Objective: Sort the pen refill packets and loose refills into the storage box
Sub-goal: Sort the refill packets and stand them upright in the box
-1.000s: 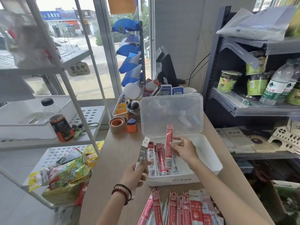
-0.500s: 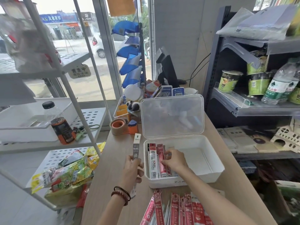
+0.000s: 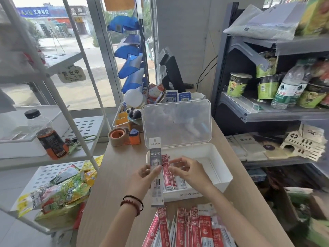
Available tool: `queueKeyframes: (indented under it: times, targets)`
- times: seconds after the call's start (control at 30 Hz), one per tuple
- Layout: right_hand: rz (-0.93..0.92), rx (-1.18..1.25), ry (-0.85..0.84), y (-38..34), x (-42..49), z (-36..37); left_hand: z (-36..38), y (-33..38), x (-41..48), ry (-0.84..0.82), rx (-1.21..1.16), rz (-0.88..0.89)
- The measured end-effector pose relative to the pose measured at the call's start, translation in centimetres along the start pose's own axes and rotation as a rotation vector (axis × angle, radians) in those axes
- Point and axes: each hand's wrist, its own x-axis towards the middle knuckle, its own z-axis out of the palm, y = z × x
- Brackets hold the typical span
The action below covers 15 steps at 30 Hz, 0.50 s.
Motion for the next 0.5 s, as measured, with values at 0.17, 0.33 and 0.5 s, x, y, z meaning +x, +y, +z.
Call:
queueKeyframes:
  times: [0.17, 0.33, 0.5]
  targets:
    - [0.069, 0.121, -0.092, 0.2, -2.1, 0.2, 1.4, 0.6, 0.1, 0.006, 0.005, 0.0]
    - [0.089, 0.156, -0.062, 1.0, -2.2, 0.2, 2.1, 0.4, 0.6, -0.038, 0.159, 0.107]
    - [0.078, -0.043, 0.054, 2.5, -0.2, -1.7, 0.5, -1.0, 0.5, 0.097, 0.808, 0.413]
